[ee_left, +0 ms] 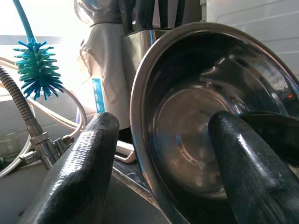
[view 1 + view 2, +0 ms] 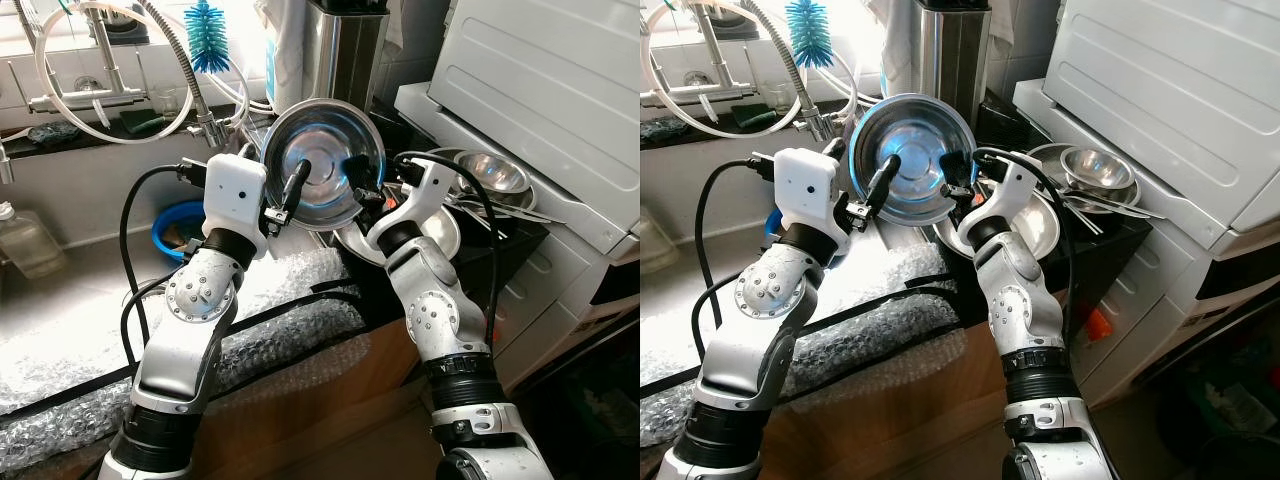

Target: Kitchen organization

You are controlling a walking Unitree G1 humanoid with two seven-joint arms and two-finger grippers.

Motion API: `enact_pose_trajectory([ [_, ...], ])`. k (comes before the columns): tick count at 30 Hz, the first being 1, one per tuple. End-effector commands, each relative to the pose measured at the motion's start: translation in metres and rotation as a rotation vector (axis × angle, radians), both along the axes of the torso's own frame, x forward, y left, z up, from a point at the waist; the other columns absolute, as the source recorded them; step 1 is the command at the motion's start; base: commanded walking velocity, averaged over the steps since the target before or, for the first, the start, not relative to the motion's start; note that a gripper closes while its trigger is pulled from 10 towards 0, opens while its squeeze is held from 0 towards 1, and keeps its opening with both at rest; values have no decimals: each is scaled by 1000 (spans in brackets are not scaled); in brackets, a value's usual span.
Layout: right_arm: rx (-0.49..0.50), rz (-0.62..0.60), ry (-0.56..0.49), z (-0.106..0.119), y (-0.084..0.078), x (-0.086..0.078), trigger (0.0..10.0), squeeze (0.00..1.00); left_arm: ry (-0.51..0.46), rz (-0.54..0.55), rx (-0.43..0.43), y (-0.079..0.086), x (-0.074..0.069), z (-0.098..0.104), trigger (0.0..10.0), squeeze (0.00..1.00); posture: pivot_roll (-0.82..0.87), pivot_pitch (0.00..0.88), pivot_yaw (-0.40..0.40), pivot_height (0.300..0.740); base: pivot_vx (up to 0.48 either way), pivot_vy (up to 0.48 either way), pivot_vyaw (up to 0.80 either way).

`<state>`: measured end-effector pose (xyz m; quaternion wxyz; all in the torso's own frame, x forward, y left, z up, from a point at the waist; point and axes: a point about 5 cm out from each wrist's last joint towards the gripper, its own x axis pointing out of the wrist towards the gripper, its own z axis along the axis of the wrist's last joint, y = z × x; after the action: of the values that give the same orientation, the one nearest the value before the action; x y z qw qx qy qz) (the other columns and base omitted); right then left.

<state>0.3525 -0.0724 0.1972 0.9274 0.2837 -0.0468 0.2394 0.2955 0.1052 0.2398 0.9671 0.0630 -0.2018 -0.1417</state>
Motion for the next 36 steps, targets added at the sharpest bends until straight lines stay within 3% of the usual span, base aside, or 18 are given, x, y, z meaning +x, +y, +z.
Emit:
enact_pose_trajectory([
  [1, 9, 25, -28, 5, 3, -4, 10000, 0, -10, 9, 7, -2, 2, 2, 10000, 0, 9, 0, -99, 740, 0, 0, 0],
  [4, 3, 45, -33, 5, 6, -6, 10000, 0, -8, 25, 0, -1, 4, 2, 9569, 0, 11, 0, -99, 740, 0, 0, 0],
  [6, 2, 56, -36, 5, 7, -6, 10000, 0, 3, 33, 1, 0, 5, 1, 7059, 0, 10, 0, -99, 740, 0, 0, 0],
  [7, 2, 58, -37, 5, 7, -6, 10000, 0, 5, 35, 0, 0, 6, 1, 7059, 0, 10, 0, -99, 740, 0, 0, 0],
  [8, 4, 61, -38, 5, 8, -6, 10000, 0, 5, 38, -2, 1, 6, 1, 2941, 0, 9, 0, -100, 740, 0, 0, 0],
  [9, 4, 62, -38, 5, 8, -7, 10000, 0, 6, 40, -1, 1, 6, 1, 314, 0, 9, 0, -100, 740, 0, 0, 0],
  [10, 4, 63, -39, 5, 8, -7, 10000, 0, 6, 42, -1, 1, 6, 0, 0, 0, 10, 0, -100, 740, 0, 0, 0],
  [36, -8, 52, -34, 3, 7, -6, 10000, 0, -8, 33, -27, 0, 4, 6, 0, 0, 12, 0, -100, 740, 0, 0, 0],
])
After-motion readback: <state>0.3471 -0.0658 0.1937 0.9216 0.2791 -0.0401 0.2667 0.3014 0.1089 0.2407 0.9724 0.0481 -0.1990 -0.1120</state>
